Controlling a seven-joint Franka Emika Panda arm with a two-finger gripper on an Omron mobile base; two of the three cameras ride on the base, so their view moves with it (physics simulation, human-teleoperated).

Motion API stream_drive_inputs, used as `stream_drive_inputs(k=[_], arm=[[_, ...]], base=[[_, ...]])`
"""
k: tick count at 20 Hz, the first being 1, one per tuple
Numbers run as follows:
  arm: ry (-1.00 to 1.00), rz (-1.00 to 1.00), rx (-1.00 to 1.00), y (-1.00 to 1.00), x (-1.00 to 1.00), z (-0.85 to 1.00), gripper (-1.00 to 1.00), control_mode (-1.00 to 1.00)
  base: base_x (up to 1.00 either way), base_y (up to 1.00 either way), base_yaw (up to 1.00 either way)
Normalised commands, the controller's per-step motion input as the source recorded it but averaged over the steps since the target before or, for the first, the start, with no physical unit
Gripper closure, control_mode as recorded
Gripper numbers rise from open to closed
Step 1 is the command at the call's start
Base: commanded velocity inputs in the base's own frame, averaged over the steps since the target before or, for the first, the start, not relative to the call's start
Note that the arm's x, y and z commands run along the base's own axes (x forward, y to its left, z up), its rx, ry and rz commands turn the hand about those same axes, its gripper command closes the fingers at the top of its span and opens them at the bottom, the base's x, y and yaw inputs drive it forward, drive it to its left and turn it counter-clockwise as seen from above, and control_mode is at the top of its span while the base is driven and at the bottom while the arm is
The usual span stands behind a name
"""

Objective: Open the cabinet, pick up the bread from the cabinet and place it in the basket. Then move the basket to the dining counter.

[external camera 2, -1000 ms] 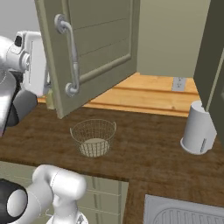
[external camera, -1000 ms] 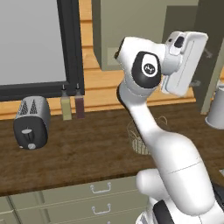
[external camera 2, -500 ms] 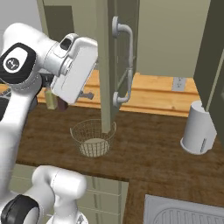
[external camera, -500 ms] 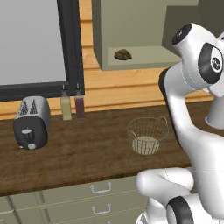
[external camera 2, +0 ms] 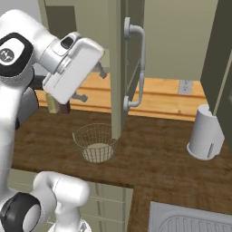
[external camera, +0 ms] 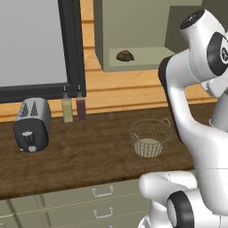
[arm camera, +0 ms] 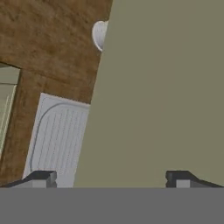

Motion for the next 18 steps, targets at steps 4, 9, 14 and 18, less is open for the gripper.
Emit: stream_drive_inputs(k=[4, 9, 14, 18], arm=[[0.0, 0.17, 0.04, 1.0, 0.16, -0.17, -1.0, -1.0], [0.19, 0.26, 0.21, 0.81, 0.96, -0.58, -1.0, -1.0], [0.12, 0.38, 0.36, 0.58, 1.0, -0.51, -1.0, -1.0], [-0.2, -0.05, 0.39, -0.07, 0.98, -0.26, -1.0, -1.0]], base=[[0.0, 0.0, 0.0], [0.0, 0.0, 0.0], [0.0, 0.0, 0.0], [0.0, 0.0, 0.0]])
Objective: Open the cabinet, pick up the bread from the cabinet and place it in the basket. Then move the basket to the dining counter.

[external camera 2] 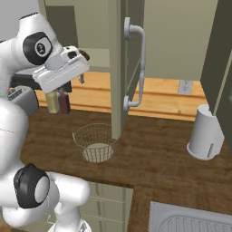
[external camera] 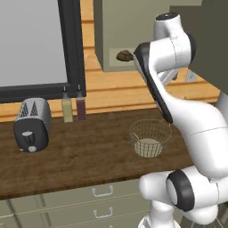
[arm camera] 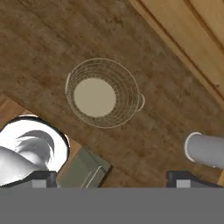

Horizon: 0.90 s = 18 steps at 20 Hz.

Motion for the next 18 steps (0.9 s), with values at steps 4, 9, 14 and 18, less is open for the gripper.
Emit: stream_drive_inputs(k=[4, 9, 14, 18], arm=[[-0.2, -0.11, 0.44, 0.08, 0.74, -0.38, -1.0, -1.0], [-0.03, 0.15, 0.48, 0.24, 0.34, -0.02, -1.0, -1.0], [-0.21, 0.1, 0.18, 0.34, 0.04, 0.43, -1.0, -1.0], [-0.33, 0.0, 0.07, 0.05, 0.04, 0.29, -1.0, -1.0]], base=[[0.0, 0.0, 0.0], [0.0, 0.0, 0.0], [0.0, 0.0, 0.0], [0.0, 0.0, 0.0]])
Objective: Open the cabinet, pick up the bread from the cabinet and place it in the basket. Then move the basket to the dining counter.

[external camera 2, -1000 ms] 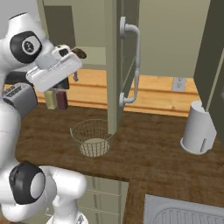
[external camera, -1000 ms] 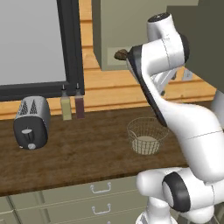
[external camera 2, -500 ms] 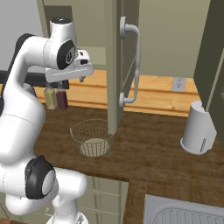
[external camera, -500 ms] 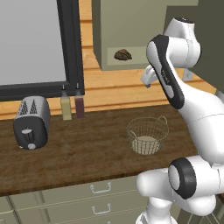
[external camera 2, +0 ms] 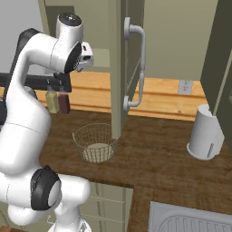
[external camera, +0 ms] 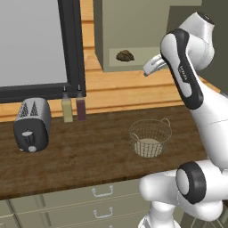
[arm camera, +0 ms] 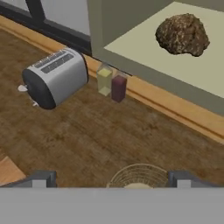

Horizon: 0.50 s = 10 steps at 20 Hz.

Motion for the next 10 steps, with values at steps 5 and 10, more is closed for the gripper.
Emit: stream_drive_inputs(k=[5, 10], arm=[[-0.24, 0.0, 0.21, 0.0, 0.37, 0.1, -1.0, -1.0], [0.15, 0.0, 0.19, -0.03, 0.49, 0.65, -1.0, -1.0]], base=[[0.0, 0.0, 0.0], [0.0, 0.0, 0.0]])
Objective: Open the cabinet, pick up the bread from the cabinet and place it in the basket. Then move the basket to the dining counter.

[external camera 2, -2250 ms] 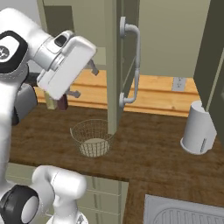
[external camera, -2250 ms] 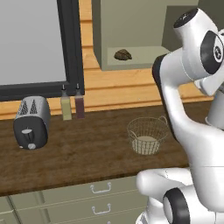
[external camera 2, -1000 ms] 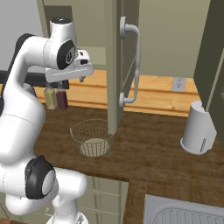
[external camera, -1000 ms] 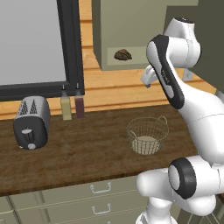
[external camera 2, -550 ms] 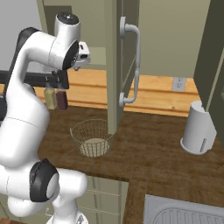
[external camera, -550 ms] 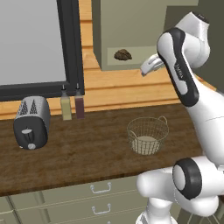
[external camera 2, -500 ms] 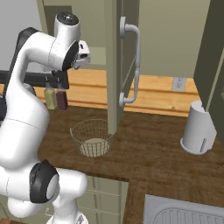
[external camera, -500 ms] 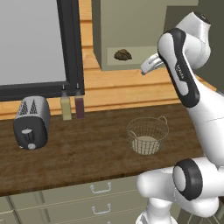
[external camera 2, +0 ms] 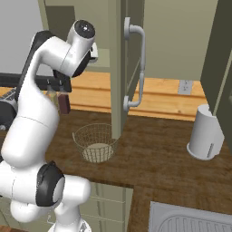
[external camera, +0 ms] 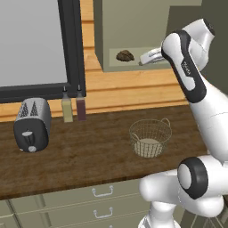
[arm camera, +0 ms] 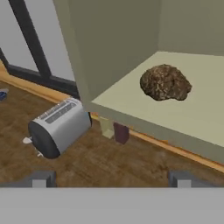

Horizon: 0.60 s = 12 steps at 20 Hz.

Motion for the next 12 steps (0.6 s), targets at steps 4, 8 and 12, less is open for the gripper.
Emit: stream_drive_inputs(k=[4, 8, 12], arm=[[0.06, 0.0, 0.06, -0.01, 0.51, 0.21, -1.0, -1.0], [-0.03, 0.0, 0.0, -0.02, 0.51, -0.14, -1.0, -1.0], [0.0, 0.0, 0.0, 0.0, 0.47, 0.0, -1.0, -1.0]], base=[[0.0, 0.0, 0.0], [0.0, 0.0, 0.0], [0.0, 0.0, 0.0]])
